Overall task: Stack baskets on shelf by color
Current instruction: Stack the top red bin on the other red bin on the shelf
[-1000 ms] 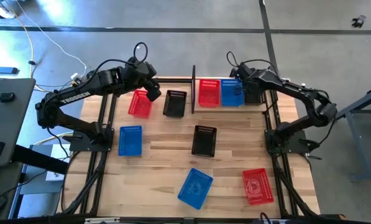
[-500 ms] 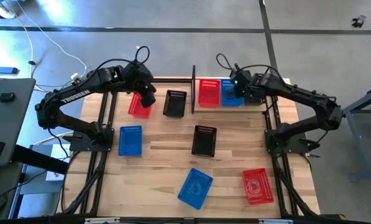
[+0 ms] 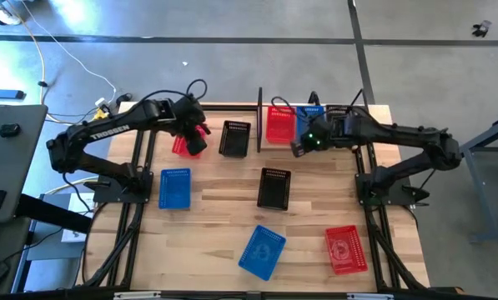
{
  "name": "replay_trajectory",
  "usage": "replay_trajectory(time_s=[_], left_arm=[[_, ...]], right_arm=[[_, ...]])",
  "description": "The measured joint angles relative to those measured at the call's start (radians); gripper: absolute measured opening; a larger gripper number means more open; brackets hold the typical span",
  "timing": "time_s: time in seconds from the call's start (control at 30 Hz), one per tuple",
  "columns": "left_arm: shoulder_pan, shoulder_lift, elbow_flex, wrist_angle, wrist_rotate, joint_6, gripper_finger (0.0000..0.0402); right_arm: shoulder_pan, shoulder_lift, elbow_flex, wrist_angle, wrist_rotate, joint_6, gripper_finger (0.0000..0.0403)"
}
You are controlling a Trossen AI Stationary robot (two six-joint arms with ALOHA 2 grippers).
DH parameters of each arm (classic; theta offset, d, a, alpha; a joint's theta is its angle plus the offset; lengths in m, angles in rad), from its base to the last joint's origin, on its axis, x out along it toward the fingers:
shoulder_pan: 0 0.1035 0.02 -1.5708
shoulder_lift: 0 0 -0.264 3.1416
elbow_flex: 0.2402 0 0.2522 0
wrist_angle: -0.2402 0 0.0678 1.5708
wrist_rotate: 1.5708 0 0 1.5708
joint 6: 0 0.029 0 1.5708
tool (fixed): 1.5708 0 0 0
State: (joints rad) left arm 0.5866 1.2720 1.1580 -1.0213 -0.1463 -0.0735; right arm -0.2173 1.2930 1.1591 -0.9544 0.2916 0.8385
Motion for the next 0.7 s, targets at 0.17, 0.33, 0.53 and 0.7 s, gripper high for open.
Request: replay_trajectory(time_s=[0.17,0.33,0.53,0.7], left_arm=[[0.061,0.0,-0.045,0.001,-0.022,-0.11,0.0131],[0.15,0.0,-0.101,0.0,-0.041,-0.194,0.0131],[0.256,0.0,-0.165,0.029,-0.104,-0.282,0.0131],[0.318,-0.001,-0.203,0.074,-0.096,-0.296,0.0131]], right_arm=[[0.065,0.0,0.0,0.003,-0.063,-0.014,0.0082],[0.125,0.0,0.0,0.014,-0.106,-0.064,0.0083],[0.173,0.001,0.0,0.018,-0.106,-0.103,0.0082],[0.18,0.001,0.0,0.026,-0.106,-0.106,0.0083]])
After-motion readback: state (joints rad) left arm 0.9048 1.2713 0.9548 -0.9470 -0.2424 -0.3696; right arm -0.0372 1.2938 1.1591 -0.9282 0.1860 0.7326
